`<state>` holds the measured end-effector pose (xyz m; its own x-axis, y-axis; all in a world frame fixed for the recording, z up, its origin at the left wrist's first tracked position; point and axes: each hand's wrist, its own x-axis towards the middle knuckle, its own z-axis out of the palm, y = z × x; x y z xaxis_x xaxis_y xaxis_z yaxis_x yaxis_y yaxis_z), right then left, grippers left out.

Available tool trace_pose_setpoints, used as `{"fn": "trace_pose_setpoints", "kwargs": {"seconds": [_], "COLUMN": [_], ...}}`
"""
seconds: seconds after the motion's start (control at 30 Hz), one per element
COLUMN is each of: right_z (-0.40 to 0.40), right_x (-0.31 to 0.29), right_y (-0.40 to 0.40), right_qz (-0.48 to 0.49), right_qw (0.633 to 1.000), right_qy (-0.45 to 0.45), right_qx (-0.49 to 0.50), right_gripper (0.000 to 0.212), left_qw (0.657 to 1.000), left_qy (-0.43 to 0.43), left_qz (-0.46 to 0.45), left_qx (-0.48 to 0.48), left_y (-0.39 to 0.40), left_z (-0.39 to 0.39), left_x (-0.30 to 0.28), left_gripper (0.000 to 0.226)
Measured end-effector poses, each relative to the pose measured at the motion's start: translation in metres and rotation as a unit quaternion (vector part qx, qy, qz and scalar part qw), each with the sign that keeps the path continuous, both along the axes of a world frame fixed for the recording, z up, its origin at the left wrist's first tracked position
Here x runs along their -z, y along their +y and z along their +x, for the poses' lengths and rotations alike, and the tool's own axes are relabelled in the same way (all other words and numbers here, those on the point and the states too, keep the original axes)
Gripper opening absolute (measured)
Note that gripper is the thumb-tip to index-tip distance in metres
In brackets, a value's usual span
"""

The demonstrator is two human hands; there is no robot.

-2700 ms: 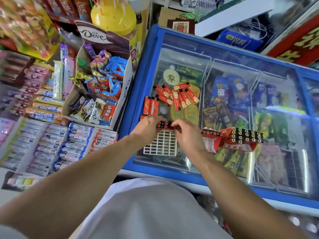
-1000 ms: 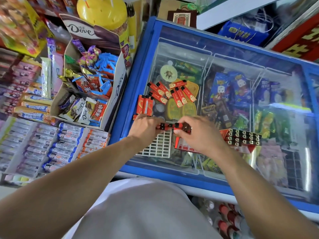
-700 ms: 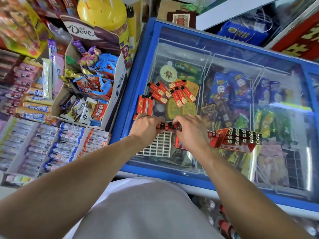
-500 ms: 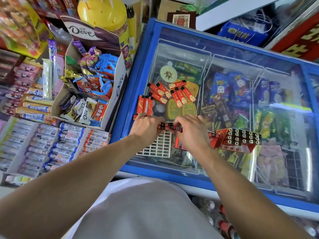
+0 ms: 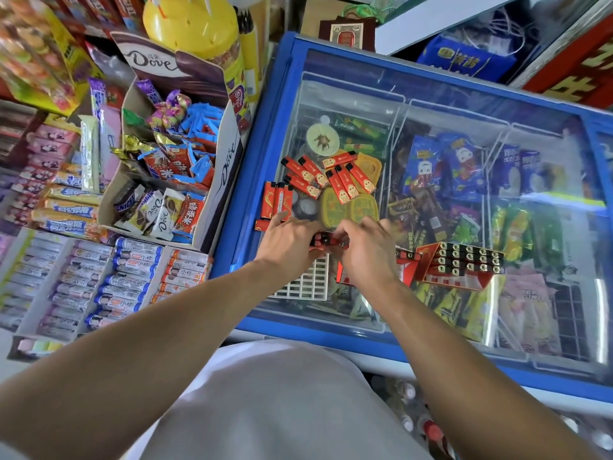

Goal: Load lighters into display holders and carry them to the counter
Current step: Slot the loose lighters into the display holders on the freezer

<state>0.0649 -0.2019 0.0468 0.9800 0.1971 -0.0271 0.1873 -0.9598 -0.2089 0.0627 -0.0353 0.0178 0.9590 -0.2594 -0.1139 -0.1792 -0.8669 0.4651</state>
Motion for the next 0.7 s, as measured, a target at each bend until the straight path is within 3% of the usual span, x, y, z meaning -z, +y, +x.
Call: {"fn": "trace_pose_setpoints", "kwargs": {"seconds": [0.13,0.37,0.47,0.53,0.7], "right_z": [0.003,0.001,0.015,0.036,0.094], "right_x": [0.004,-0.004,-0.029,-0.037,-0.006], "right_y": [-0.003,-0.009,-0.024,-0.033,-0.025], "right_qz": [-0.015,-0.028,0.028,0.083,0.082], "right_qw": [0.999,0.999,0.998,0.993,0.982], "right_qy": [0.025,0.016,0.052,0.075,0.150], "right_qx": [-0.021,-0.023,0.007,0.038,0.083], "right_gripper": [0.015,0.026,0.025,0.017,0.019], "left_qw": [1.000,0.999,0.999,0.999,0.999], "left_qy": [0.004,0.000,-0.004,-0.010,0.018], "left_qz": [-0.005,0.007,0.006,-0.005,-0.034], "left_qx": [0.007,0.033,0.043,0.049,0.029], "left_y": [-0.001,-0.006,-0.005,-0.005,-0.006], "left_z": [0.000,0.002,0.001,0.002,0.006], "left_x": [-0.001,-0.004,-0.006,-0.006,-0.005], "left_gripper": [0.037,0.057,0.063,0.059,0.049]}}
